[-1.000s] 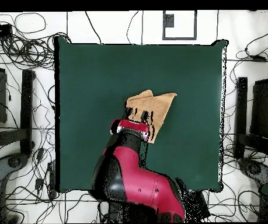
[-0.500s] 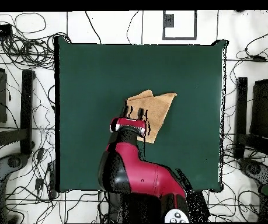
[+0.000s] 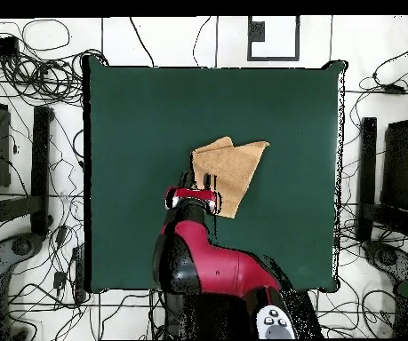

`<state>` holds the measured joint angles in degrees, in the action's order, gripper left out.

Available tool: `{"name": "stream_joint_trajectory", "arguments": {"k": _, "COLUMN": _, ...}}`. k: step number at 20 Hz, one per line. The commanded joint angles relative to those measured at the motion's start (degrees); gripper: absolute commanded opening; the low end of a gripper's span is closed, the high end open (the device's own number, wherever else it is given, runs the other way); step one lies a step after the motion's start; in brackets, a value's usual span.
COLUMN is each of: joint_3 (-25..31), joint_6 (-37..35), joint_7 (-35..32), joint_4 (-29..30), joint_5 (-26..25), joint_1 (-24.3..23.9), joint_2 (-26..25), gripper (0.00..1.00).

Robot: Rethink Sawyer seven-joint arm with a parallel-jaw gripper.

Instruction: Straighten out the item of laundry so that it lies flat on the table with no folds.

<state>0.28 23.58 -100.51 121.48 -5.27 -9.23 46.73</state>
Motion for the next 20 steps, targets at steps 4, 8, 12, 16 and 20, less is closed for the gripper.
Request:
{"name": "stream_joint_trajectory", "arguments": {"k": 4, "joint_3": 11.7, "joint_6": -1.0, "joint_7": -13.9, "joint_4": -1.4, "joint_5": -4.7, "joint_1": -7.4, "joint_2": -6.5, "gripper": 1.00}}
{"name": "stream_joint_trajectory", "arguments": {"k": 8, "joint_3": 14.1, "joint_6": -2.4, "joint_7": -12.4, "joint_4": -2.4, "joint_5": -6.5, "joint_1": -10.7, "joint_2": -7.6, "gripper": 1.00}}
{"name": "stream_joint_trajectory", "arguments": {"k": 12, "joint_3": 16.3, "joint_6": -4.5, "joint_7": -11.5, "joint_4": -1.5, "joint_5": -7.8, "joint_1": -13.3, "joint_2": -6.1, "gripper": 1.00}}
{"name": "stream_joint_trajectory", "arguments": {"k": 16, "joint_3": 18.0, "joint_6": -5.3, "joint_7": -10.3, "joint_4": -2.0, "joint_5": -9.2, "joint_1": -15.8, "joint_2": -6.6, "gripper": 1.00}}
{"name": "stream_joint_trajectory", "arguments": {"k": 20, "joint_3": 18.7, "joint_6": -5.0, "joint_7": -9.0, "joint_4": -3.8, "joint_5": -10.5, "joint_1": -16.9, "joint_2": -7.9, "gripper": 1.00}}
